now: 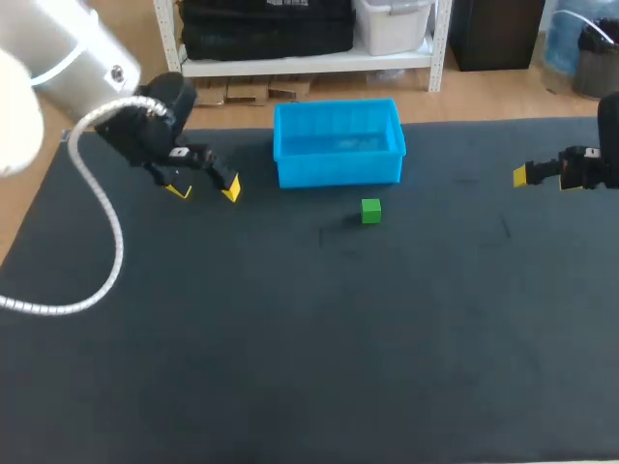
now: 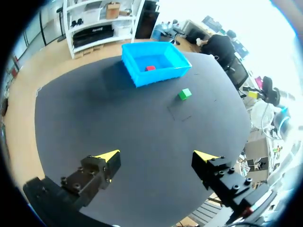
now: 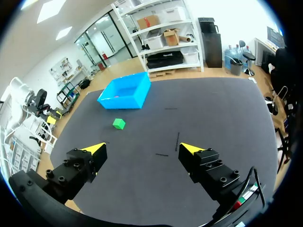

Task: Use the left arm to pick the red cube and place it into the blue plastic box first, then use the right arm to grasp the green cube and put it into the same blue plastic box after the first action is fully finished.

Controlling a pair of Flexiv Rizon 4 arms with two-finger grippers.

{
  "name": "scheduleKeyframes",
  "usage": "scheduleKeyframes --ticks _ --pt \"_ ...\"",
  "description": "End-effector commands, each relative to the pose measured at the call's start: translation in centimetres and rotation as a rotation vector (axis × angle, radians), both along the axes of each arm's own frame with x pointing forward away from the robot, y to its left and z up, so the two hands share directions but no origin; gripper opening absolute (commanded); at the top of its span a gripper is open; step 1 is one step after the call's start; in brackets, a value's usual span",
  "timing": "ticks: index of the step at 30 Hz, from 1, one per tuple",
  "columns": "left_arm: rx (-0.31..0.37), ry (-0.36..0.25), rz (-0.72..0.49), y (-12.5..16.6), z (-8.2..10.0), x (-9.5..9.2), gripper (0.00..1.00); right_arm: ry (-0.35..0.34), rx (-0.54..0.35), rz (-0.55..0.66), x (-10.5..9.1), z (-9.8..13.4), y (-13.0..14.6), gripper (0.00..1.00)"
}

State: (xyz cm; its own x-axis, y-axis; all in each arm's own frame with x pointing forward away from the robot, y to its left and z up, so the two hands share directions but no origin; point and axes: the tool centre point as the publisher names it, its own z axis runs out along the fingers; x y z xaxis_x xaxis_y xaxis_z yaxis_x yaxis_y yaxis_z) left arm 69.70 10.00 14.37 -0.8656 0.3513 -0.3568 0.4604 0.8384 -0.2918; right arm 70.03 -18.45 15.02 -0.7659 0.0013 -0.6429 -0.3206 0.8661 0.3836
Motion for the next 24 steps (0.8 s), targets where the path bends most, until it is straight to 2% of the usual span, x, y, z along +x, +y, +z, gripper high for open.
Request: scheduleKeyframes --ticks 1,8,16,24 --pt "-0.265 -0.441 0.145 1.1 -0.4 -0.7 1.0 0.0 0.0 0.001 0.0 0.0 0.0 1.0" --pt "-0.292 -0.395 0.08 2.1 -0.5 -1.2 1.0 0.0 0.0 0.001 0.0 0.0 0.0 1.0" --pt "-0.29 -0.339 0.009 3.0 -0.7 -1.5 1.0 0.0 0.0 0.001 0.0 0.0 0.0 1.0" --pt "-0.262 -0.329 -0.042 3.0 -0.4 -1.5 1.0 0.0 0.0 0.001 0.0 0.0 0.0 1.0"
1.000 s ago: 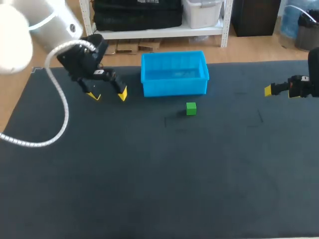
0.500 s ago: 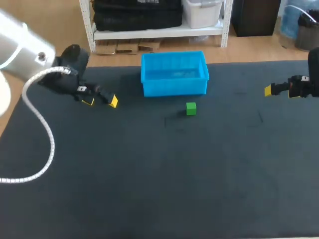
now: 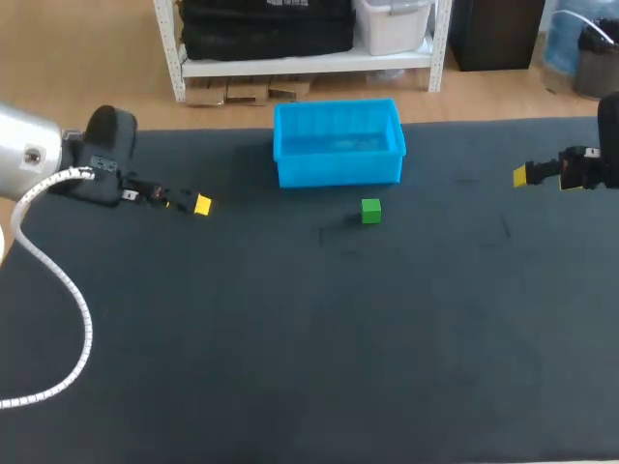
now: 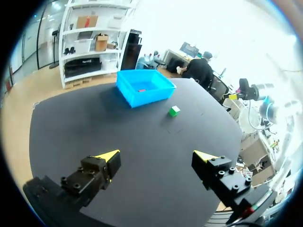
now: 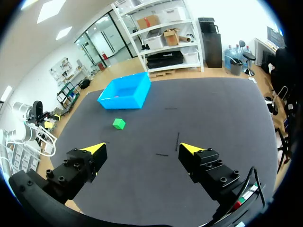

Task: Use the left arm to pick the red cube and place it into the blue plastic box first, then use the right arm to grasp the green cube and put it into the same blue plastic box after the first action is fully finished.

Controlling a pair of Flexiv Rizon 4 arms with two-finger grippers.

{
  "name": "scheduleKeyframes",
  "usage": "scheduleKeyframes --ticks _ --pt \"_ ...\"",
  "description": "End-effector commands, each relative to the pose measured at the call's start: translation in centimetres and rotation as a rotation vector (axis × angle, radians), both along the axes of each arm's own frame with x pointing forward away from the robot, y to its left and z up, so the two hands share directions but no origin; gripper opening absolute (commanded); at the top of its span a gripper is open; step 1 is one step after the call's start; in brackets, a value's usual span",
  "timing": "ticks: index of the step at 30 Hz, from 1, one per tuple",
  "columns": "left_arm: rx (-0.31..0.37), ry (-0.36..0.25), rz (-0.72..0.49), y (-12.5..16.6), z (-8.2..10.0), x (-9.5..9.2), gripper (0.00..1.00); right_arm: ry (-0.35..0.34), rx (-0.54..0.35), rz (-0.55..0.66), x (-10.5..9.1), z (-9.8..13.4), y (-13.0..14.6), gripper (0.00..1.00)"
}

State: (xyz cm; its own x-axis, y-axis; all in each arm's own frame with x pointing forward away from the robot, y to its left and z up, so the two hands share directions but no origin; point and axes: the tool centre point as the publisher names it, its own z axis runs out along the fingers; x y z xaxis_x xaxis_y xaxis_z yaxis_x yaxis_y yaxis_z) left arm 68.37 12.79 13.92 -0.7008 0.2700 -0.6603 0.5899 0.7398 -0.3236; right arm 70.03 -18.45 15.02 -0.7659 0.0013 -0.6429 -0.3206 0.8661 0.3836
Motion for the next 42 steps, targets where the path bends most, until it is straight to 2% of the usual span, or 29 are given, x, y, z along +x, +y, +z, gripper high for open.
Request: scheduleKeyframes --ticks 1,13,16,20,23,29,32,34,37,42 --pt "-0.03 -0.032 -0.002 0.2 0.1 -0.1 1.0 0.0 0.0 0.001 0.0 0.0 0.0 1.0" --pt "0.01 -0.029 -0.034 0.5 0.4 0.2 1.0 0.0 0.0 0.001 0.0 0.0 0.0 1.0" --pt "0.01 -0.029 -0.034 0.5 0.4 0.2 1.0 0.042 -0.07 0.009 0.9 0.4 0.0 1.0" --pt "0.01 -0.029 -0.034 0.5 0.4 0.2 1.0 0.141 -0.212 0.008 2.5 1.1 1.0 1.0" --pt "0.01 -0.029 -0.034 0.5 0.4 0.2 1.0 0.187 -0.294 0.01 3.7 1.5 2.0 1.0" --pt "0.01 -0.029 -0.034 0.5 0.4 0.2 1.0 0.288 -0.461 -0.007 5.6 1.3 3.6 1.0" --pt "0.01 -0.029 -0.034 0.5 0.4 0.2 1.0 0.318 -0.497 -0.026 6.2 1.2 4.2 1.0" --pt "0.01 -0.029 -0.034 0.5 0.4 0.2 1.0 0.351 -0.565 -0.055 6.5 1.1 4.5 1.0" --pt "0.01 -0.029 -0.034 0.5 0.4 0.2 1.0 0.364 -0.597 -0.049 6.9 1.0 5.3 1.0" --pt "0.01 -0.029 -0.034 0.5 0.4 0.2 1.0 0.37 -0.593 -0.032 7.4 0.1 6.8 1.0"
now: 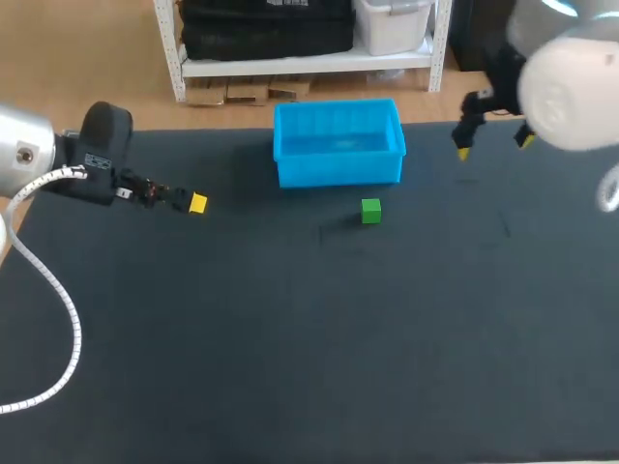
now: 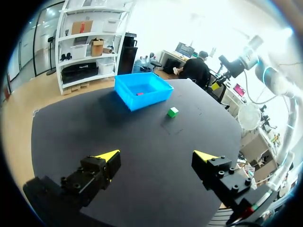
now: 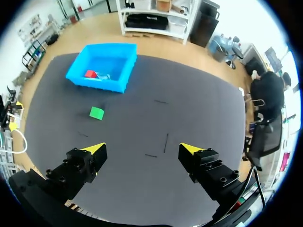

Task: Use the left arm to pick the red cube and place it into the blue plastic box first, then use the right arm to grasp the green cube and put it into the same blue plastic box after the first action is fully finished.

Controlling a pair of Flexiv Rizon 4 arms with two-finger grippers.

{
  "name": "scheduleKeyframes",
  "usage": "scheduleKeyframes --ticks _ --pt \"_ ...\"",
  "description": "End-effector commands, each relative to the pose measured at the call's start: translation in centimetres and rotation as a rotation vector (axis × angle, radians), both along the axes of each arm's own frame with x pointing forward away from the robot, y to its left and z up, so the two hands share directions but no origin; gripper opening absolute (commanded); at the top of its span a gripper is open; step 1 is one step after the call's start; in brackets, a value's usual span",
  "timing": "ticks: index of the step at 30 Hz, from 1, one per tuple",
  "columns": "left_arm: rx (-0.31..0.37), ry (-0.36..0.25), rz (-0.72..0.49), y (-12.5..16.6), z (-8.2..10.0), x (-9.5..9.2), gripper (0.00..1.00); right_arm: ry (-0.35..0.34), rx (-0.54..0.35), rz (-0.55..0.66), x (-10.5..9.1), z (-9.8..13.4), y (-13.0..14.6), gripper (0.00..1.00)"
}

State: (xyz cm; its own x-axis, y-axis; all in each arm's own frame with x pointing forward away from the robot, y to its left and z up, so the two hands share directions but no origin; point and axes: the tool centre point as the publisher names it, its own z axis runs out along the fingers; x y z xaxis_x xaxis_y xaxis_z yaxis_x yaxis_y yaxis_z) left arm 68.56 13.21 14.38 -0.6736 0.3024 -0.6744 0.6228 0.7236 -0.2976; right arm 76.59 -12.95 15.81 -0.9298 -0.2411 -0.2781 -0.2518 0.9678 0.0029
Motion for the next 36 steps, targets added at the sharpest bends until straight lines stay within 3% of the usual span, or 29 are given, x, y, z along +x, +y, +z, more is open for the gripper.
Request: scheduleKeyframes --ticks 1,13,25,36 --pt "-0.004 -0.003 0.0 0.1 -0.1 0.0 1.0 0.019 -0.086 -0.019 1.0 -0.8 1.7 1.0" --pt "-0.004 -0.003 0.0 0.1 -0.1 0.0 1.0 0.035 -0.017 0.007 2.2 -4.0 5.8 1.0" --pt "-0.004 -0.003 0.0 0.1 -0.1 0.0 1.0 0.062 0.029 -0.023 3.6 -6.6 8.0 1.0" --pt "-0.004 -0.003 0.0 0.1 -0.1 0.0 1.0 0.082 0.024 -0.02 4.0 -6.8 8.7 1.0"
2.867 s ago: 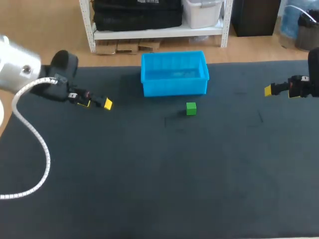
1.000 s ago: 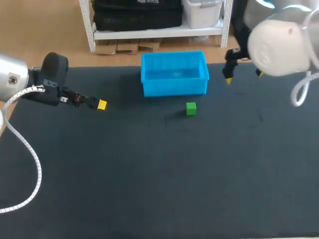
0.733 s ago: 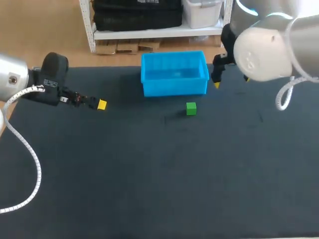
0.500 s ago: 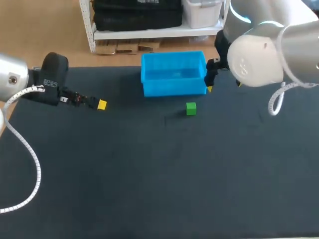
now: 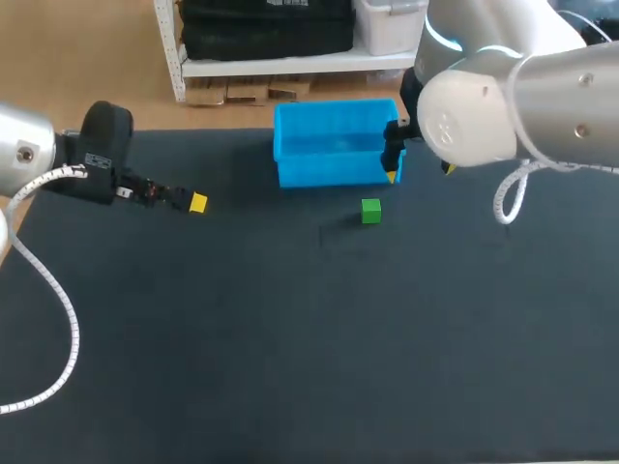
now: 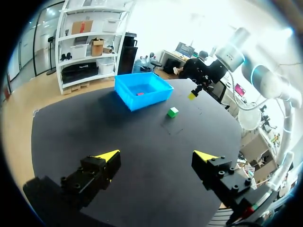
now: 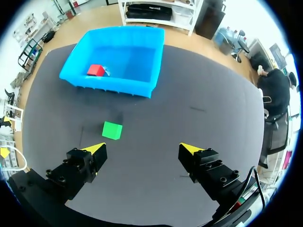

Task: Use the left arm to pick the red cube and place it into the blue plastic box first, then use the right arm to grasp the green cube and put it into the same blue plastic box after the first action is fully finished.

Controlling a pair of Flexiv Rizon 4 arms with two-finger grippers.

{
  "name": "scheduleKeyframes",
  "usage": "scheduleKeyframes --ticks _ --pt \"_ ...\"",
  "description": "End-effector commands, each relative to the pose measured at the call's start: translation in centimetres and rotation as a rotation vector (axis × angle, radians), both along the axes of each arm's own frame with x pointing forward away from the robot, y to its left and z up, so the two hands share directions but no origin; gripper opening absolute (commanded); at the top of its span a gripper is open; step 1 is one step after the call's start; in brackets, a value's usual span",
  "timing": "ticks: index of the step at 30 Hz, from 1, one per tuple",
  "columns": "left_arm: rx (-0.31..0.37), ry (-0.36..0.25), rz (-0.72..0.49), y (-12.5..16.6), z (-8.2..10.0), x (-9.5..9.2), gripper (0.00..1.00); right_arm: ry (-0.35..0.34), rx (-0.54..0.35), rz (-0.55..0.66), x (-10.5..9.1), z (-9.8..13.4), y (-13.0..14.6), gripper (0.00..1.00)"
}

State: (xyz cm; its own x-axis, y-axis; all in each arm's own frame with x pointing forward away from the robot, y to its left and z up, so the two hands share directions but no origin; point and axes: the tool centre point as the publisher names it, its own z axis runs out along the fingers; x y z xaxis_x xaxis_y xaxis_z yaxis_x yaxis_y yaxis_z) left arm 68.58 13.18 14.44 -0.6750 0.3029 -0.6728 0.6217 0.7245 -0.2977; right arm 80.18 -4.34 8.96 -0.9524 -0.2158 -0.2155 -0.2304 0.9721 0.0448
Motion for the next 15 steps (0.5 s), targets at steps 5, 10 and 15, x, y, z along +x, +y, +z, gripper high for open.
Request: scheduleKeyframes --ticks 5,10,15 --pt "-0.005 -0.005 -0.001 0.08 -0.11 -0.04 1.0 0.01 -0.001 0.0 0.37 0.06 0.1 1.0" --pt "-0.005 -0.005 -0.001 0.08 -0.11 -0.04 1.0 0.01 -0.001 0.0 0.37 0.06 0.1 1.0" --pt "-0.005 -0.005 -0.001 0.08 -0.11 -0.04 1.0 0.017 -0.019 -0.023 0.37 -0.28 0.75 1.0"
